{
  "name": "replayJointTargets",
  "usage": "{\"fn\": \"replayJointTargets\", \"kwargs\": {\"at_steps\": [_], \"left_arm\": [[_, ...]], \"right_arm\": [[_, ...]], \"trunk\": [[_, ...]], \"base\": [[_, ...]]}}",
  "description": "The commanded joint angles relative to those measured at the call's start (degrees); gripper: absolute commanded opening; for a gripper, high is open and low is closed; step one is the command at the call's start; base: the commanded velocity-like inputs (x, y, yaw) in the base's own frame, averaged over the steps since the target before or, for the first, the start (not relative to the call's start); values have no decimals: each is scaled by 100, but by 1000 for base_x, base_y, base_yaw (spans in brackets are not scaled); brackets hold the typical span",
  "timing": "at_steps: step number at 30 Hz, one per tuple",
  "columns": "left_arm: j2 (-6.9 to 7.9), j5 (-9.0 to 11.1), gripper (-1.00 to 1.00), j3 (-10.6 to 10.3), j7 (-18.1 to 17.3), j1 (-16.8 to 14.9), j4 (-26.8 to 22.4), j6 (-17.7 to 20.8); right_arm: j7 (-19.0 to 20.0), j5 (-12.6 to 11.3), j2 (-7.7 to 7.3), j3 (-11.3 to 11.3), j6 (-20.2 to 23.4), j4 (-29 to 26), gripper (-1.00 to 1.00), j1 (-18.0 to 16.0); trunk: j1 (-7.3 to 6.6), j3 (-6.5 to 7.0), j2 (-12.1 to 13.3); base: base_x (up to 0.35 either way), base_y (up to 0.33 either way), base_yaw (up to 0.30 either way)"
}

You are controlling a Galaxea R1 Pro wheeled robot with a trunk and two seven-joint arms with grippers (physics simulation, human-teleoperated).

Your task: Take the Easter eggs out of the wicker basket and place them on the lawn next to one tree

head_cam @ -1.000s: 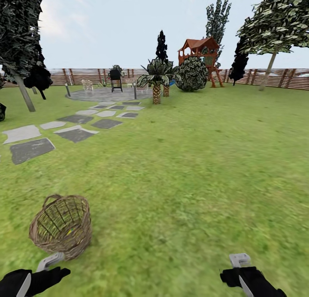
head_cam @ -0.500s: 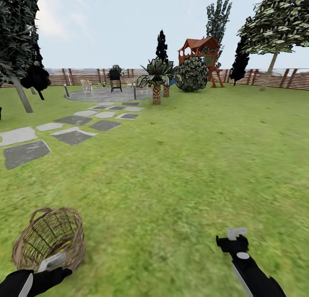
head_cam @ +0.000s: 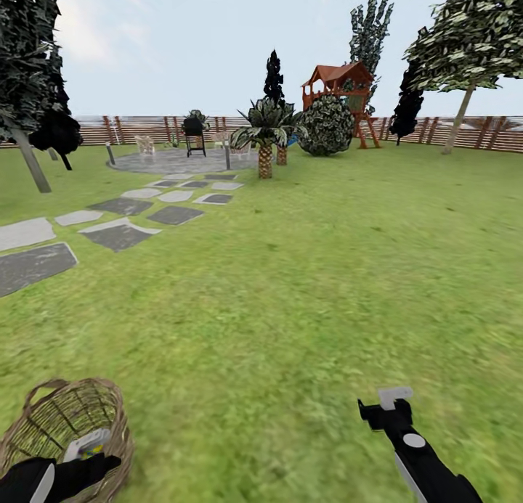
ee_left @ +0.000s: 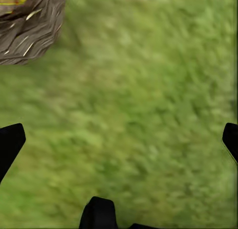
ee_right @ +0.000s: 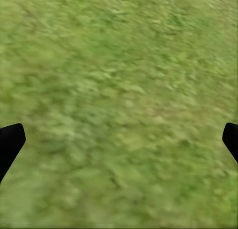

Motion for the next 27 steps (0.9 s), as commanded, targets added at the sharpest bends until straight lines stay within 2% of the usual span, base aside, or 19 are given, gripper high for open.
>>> {"fn": "replayJointTargets", "kwargs": {"at_steps": [1,8,11,19,27], "left_arm": [[1,16,100,20,-15,-4,-6,44],[12,17,100,34,-15,-4,-11,46],[2,13,100,37,-15,-4,-21,43],[16,12,100,44,-15,-4,-31,42],[19,17,100,46,-12,-4,-16,47]], "right_arm": [[-32,9,-8,30,51,-19,100,-3],[-22,65,29,58,119,-40,100,-3],[-18,77,0,58,118,-38,100,-3],[-18,102,47,131,105,36,100,-3],[-17,29,-2,139,101,45,100,-3]], "trunk": [[3,-6,-2],[3,-6,-2],[3,-6,-2],[3,-6,-2],[3,-6,-2]], "base": [[331,0,0],[331,21,0],[296,44,0],[67,16,0],[133,225,0]]}}
